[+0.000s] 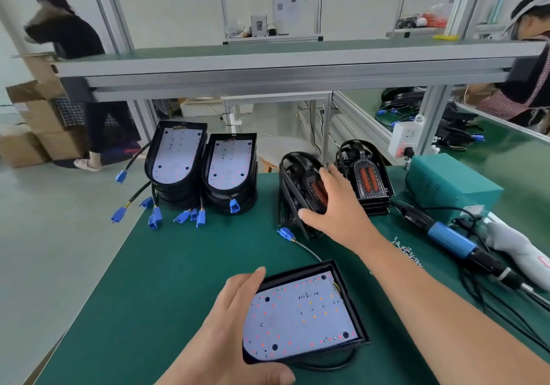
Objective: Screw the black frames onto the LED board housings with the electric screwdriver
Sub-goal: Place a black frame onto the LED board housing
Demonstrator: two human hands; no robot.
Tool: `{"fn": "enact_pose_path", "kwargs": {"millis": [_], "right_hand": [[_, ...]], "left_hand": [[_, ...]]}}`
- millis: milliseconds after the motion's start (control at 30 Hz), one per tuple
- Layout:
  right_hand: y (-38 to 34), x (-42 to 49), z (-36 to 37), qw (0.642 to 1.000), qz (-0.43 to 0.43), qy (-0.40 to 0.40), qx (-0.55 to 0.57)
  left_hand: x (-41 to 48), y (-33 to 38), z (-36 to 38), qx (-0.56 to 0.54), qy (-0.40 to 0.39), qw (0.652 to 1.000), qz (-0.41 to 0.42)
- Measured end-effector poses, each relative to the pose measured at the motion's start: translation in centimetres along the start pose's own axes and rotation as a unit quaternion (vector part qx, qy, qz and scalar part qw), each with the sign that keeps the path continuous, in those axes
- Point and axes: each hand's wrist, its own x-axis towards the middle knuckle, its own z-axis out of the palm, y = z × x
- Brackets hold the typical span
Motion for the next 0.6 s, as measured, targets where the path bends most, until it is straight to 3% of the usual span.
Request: {"fn": "enact_pose_path", "kwargs": {"millis": [200, 400, 600], "right_hand": [[1.3, -3.7, -2.1, 0.996, -0.039, -0.066, 0.045], [1.3, -3.5, -2.7, 0.991, 0.007, -0.026, 0.129], [-0.2, -1.2, -0.7, 0.998, 0.036, -0.028, 0.041]], "left_hand": [[0.2, -1.9, 0.8, 0.000, 0.033, 0.999, 0.001], [0.2, -2.5, 1.2, -0.007, 0.041, 0.999, -0.007], [0.1, -2.9, 1.3, -0.001, 0.038, 0.999, -0.003]]}}
